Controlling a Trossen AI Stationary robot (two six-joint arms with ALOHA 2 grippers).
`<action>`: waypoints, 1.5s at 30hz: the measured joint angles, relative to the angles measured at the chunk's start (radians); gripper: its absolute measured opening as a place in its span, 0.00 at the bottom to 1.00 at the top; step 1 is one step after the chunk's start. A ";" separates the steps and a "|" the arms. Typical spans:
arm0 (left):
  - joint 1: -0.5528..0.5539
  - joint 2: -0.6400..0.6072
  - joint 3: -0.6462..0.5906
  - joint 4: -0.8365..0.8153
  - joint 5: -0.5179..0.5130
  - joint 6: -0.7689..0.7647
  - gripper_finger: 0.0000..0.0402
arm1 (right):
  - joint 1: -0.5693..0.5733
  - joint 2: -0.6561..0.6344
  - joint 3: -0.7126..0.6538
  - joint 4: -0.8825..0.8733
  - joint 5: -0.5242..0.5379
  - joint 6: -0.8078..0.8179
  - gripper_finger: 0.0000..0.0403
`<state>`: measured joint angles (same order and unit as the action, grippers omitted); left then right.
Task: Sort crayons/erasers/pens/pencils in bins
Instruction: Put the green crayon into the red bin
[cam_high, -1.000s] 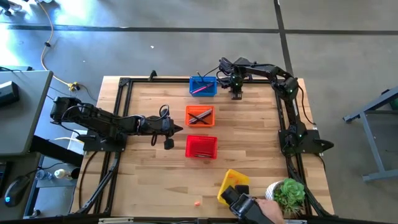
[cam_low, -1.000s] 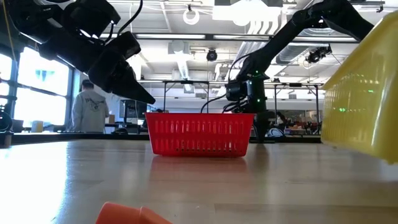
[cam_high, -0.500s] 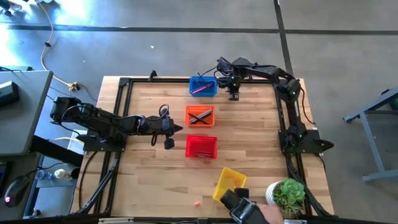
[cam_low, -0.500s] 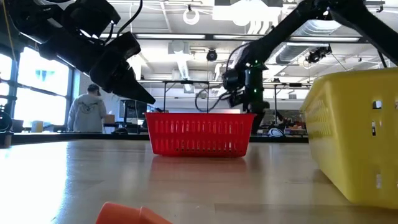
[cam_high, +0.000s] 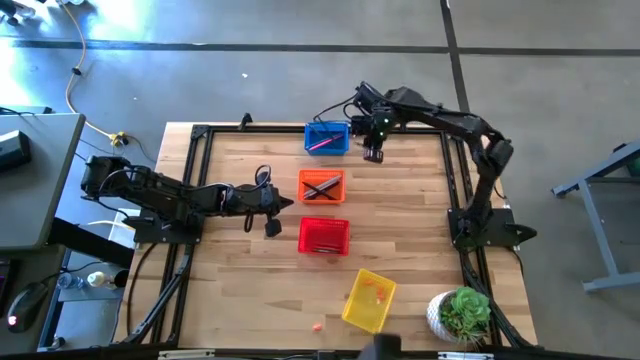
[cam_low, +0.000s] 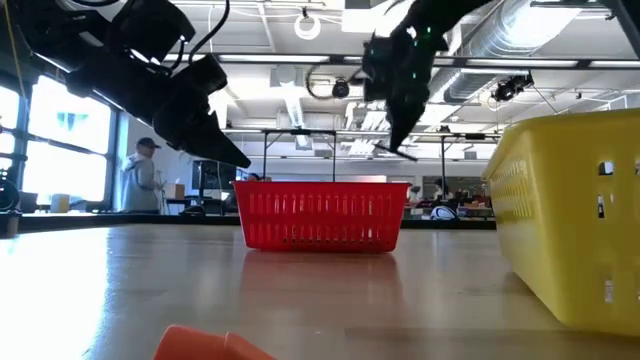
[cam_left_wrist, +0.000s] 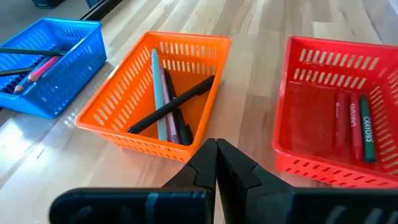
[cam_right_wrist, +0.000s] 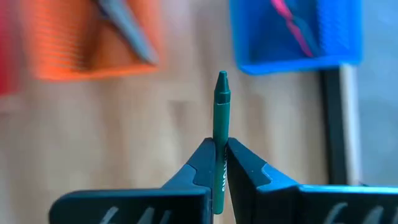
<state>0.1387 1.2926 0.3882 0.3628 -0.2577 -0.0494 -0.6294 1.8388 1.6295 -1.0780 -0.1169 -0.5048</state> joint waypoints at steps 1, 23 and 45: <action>0.003 0.000 0.000 0.000 0.000 0.000 0.00 | 0.021 -0.016 0.000 -0.010 -0.019 0.013 0.02; 0.025 0.000 0.000 0.051 0.014 0.053 0.00 | 0.610 -0.073 -0.187 0.389 -0.204 0.529 0.02; 0.025 0.000 0.000 0.110 0.046 0.026 0.00 | 0.659 -0.072 -0.433 0.702 -0.092 0.584 0.11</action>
<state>0.1638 1.2926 0.3885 0.4732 -0.2115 -0.0231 0.0292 1.7672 1.1969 -0.3765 -0.2092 0.0788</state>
